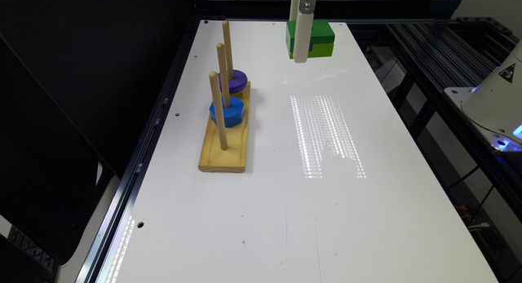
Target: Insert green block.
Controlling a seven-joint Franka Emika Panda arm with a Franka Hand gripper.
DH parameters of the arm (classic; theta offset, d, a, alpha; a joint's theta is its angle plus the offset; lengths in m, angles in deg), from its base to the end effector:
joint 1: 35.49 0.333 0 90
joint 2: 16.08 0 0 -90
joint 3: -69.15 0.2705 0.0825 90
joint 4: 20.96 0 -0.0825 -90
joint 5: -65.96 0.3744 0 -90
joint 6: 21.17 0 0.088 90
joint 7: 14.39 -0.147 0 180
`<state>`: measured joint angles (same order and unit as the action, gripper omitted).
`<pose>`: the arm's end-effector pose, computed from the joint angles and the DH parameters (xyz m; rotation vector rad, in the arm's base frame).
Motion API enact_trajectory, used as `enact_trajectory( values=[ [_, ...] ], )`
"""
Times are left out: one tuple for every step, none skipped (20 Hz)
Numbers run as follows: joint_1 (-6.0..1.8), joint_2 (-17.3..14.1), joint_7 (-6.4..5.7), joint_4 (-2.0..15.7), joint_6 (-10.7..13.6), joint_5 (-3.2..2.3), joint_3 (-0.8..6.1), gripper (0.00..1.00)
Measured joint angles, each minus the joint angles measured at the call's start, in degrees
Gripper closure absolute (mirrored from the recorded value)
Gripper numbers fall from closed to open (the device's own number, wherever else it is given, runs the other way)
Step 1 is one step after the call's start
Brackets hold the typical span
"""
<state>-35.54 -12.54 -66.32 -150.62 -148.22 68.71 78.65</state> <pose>0.4998 0.0859 0.3081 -2.8815 1.1681 0.0017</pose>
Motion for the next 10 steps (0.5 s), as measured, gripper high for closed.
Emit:
enact_trajectory(
  values=[
    [0.0,0.0,0.0,0.0,0.0,0.0,0.0,1.0],
    [0.0,0.0,0.0,0.0,0.0,0.0,0.0,1.0],
    [0.0,0.0,0.0,0.0,0.0,0.0,0.0,1.0],
    [0.0,0.0,0.0,0.0,0.0,0.0,0.0,1.0],
    [0.0,0.0,0.0,0.0,0.0,0.0,0.0,1.0],
    [0.0,0.0,0.0,0.0,0.0,0.0,0.0,1.0],
    [0.0,0.0,0.0,0.0,0.0,0.0,0.0,1.0],
    [0.0,0.0,0.0,0.0,0.0,0.0,0.0,1.0],
    [0.0,0.0,0.0,0.0,0.0,0.0,0.0,1.0],
    [0.0,0.0,0.0,0.0,0.0,0.0,0.0,1.0]
  ],
)
